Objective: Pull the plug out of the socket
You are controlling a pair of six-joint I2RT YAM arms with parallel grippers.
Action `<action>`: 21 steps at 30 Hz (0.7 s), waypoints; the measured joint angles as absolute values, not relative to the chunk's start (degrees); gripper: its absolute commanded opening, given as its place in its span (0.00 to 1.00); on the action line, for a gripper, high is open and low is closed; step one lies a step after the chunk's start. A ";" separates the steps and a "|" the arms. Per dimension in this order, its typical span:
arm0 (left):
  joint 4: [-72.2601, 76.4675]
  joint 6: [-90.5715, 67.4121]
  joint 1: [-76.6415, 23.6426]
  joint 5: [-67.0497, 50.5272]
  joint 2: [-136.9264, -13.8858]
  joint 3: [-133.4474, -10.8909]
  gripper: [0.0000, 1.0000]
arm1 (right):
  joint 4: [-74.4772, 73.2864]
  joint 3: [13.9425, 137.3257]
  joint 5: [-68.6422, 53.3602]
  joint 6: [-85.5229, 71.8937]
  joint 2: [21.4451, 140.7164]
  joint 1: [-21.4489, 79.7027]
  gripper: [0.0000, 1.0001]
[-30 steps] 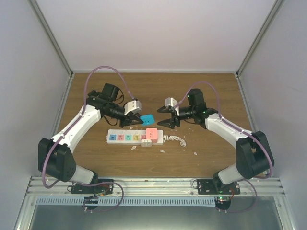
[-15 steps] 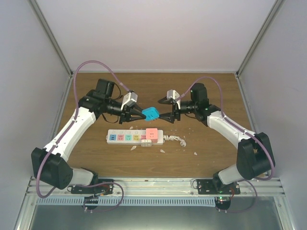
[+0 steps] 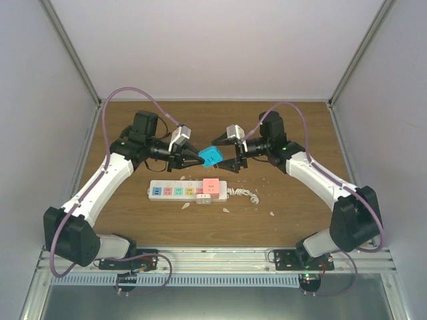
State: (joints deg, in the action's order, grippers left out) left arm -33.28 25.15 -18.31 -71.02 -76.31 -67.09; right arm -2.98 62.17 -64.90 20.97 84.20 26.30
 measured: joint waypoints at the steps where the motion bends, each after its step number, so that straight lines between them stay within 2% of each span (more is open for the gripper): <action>1: -32.56 24.45 -18.31 -70.91 -76.20 -66.94 0.00 | -3.40 62.39 -65.10 21.06 84.18 26.57 0.84; 12: -29.91 21.56 -18.31 -69.28 -76.44 -66.50 0.00 | -6.02 64.51 -65.84 21.12 82.52 26.92 0.84; 21: -29.80 21.96 -20.01 -66.92 -76.77 -66.50 0.00 | -5.02 64.51 -61.78 17.50 82.48 27.00 0.83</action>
